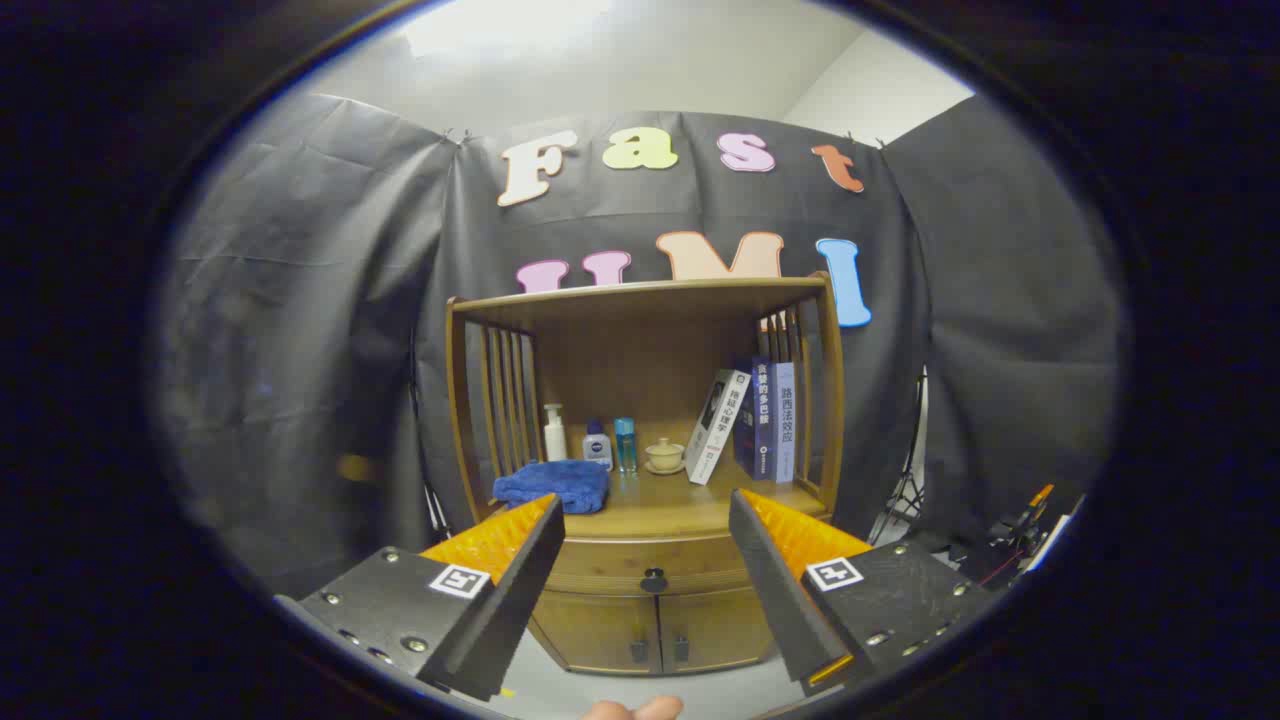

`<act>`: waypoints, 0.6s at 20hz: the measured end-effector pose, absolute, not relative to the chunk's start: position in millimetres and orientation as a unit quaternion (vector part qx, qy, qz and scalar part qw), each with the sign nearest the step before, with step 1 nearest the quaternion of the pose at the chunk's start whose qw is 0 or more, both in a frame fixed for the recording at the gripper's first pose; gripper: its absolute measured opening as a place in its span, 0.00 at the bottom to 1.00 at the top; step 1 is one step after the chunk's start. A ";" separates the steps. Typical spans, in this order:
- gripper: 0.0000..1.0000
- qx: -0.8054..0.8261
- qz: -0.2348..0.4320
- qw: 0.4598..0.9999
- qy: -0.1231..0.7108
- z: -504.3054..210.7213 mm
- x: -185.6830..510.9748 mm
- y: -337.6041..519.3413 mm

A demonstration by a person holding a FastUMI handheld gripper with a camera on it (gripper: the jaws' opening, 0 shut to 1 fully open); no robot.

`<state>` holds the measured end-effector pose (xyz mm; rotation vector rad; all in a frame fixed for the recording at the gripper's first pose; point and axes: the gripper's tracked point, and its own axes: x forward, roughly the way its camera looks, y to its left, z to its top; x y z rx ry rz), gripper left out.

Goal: Pull open the drawer, take out the items inside it, and place them on the countertop above the cabinet.

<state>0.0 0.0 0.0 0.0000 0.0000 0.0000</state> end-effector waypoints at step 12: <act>0.99 -0.004 0.005 1.000 -0.002 -6.3 13.6 2.6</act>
